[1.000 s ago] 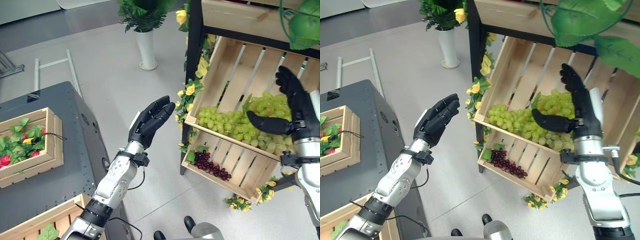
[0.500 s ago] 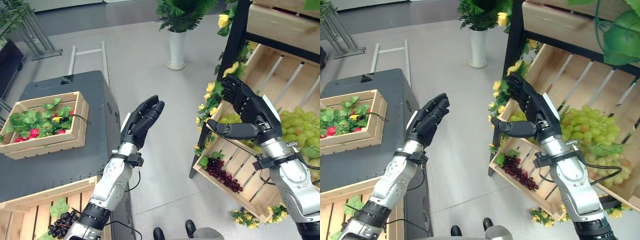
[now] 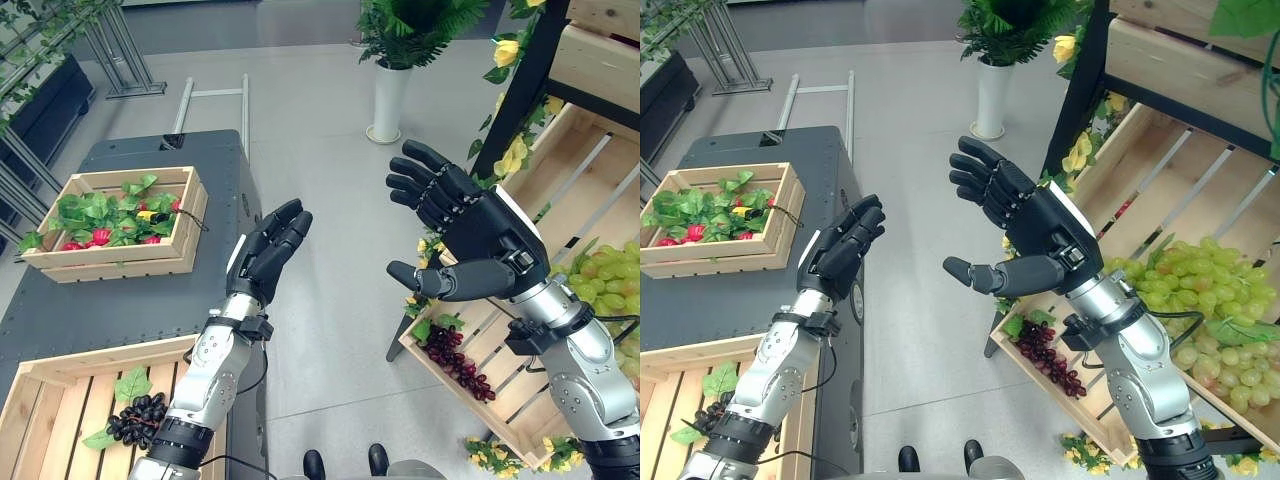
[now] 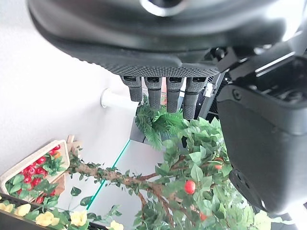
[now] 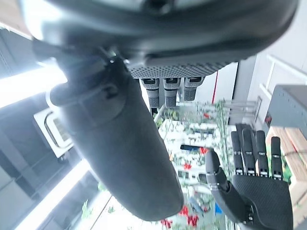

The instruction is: Pick up the fruits from the basket on one side to the basket on the other side

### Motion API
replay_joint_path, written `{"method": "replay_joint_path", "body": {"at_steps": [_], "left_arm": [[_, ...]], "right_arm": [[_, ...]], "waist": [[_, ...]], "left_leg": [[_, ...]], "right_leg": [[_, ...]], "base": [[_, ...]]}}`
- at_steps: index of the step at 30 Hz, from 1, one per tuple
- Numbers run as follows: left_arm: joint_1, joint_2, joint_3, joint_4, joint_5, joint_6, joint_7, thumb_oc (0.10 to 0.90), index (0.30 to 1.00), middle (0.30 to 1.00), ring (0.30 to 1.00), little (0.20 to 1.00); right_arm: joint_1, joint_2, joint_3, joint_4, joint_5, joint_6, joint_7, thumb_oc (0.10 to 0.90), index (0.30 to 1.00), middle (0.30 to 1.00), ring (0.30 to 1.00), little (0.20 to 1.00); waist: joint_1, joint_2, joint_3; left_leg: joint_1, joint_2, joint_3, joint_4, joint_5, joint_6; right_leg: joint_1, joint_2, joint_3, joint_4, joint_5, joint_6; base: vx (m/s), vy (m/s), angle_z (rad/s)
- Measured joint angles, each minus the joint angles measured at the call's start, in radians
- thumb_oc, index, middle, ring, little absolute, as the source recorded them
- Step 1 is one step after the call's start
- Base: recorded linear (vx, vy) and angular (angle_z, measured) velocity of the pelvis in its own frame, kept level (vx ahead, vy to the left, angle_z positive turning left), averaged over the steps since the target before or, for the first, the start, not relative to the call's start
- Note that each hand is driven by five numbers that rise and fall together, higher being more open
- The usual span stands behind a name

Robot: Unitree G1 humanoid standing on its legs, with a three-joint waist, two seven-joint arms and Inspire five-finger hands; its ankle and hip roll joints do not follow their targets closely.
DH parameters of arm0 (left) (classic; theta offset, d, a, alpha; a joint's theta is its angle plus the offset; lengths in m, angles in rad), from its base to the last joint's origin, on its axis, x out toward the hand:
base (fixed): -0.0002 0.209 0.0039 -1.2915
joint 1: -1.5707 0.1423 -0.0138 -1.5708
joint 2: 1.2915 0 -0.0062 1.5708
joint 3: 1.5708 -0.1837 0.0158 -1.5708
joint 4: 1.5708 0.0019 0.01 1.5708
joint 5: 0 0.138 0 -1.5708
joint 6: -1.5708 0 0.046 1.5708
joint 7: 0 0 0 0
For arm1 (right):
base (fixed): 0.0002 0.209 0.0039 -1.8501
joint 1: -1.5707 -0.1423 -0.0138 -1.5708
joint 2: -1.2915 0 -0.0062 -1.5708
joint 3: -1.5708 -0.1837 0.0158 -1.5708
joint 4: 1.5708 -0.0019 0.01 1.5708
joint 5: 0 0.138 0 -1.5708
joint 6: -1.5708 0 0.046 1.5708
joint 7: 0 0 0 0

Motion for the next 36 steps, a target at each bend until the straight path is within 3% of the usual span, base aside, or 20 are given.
{"method": "replay_joint_path", "body": {"at_steps": [7,14,23,29,33,36], "left_arm": [[0.005,0.000,0.007,0.000,0.001,-0.007,-0.006,0.800,0.900,0.900,0.900,0.900],[0.041,0.000,0.018,0.000,0.070,-0.035,0.032,0.800,0.900,0.900,0.900,0.900],[0.093,0.008,0.074,0.053,0.298,-0.067,0.279,0.800,0.900,0.900,0.900,0.900],[0.103,0.074,0.131,0.173,0.439,-0.070,0.418,0.800,0.900,0.900,0.900,0.900],[0.102,0.120,0.129,0.281,0.533,-0.070,0.540,0.800,0.900,0.900,0.900,0.900],[0.084,0.134,0.128,0.351,0.575,-0.067,0.615,0.800,0.900,0.900,0.900,0.900]], "right_arm": [[-0.002,0.041,0.009,0.000,0.089,0.012,0.104,0.800,0.900,0.900,0.900,0.900],[0.001,0.043,0.125,0.019,0.101,0.105,0.113,0.800,0.900,0.900,0.900,0.900],[0.013,0.070,0.275,0.181,-0.061,0.148,0.078,0.800,0.900,0.900,0.900,0.900],[0.008,0.077,0.364,0.301,-0.134,0.155,0.000,0.800,0.900,0.900,0.900,0.900],[-0.026,0.075,0.405,0.419,-0.137,0.155,-0.053,0.800,0.900,0.900,0.900,0.900],[-0.054,0.067,0.434,0.458,-0.145,0.155,-0.102,0.800,0.900,0.900,0.900,0.900]], "waist": [[0.020,-0.002,-0.001],[0.039,-0.003,-0.003],[0.103,-0.004,-0.003],[0.139,0.001,-0.001],[0.155,0.025,0.015],[0.159,0.052,0.063]], "left_leg": [[-0.006,-0.004,-0.021,0.000,0.004,0.001],[-0.011,-0.006,-0.044,0.000,0.008,0.000],[-0.027,-0.009,-0.113,0.000,0.023,-0.006],[-0.057,-0.011,-0.154,0.000,0.034,-0.011],[-0.122,-0.014,-0.188,0.001,0.061,-0.010],[-0.167,-0.014,-0.198,0.001,0.081,-0.014]], "right_leg": [[0.002,-0.003,-0.025,0.000,-0.002,-0.003],[0.006,-0.005,-0.051,0.000,-0.006,-0.006],[0.017,-0.007,-0.109,0.000,-0.019,-0.012],[0.003,-0.007,-0.143,0.000,-0.026,-0.016],[-0.050,-0.007,-0.170,0.002,-0.023,-0.013],[-0.090,-0.002,-0.191,0.009,-0.016,-0.011]], "base": [[0.02,-0.004,0.08],[0.07,0.000,0.11],[0.07,0.020,0.22],[0.01,0.043,0.24],[-0.16,0.059,0.25],[-0.13,0.032,0.20]]}}
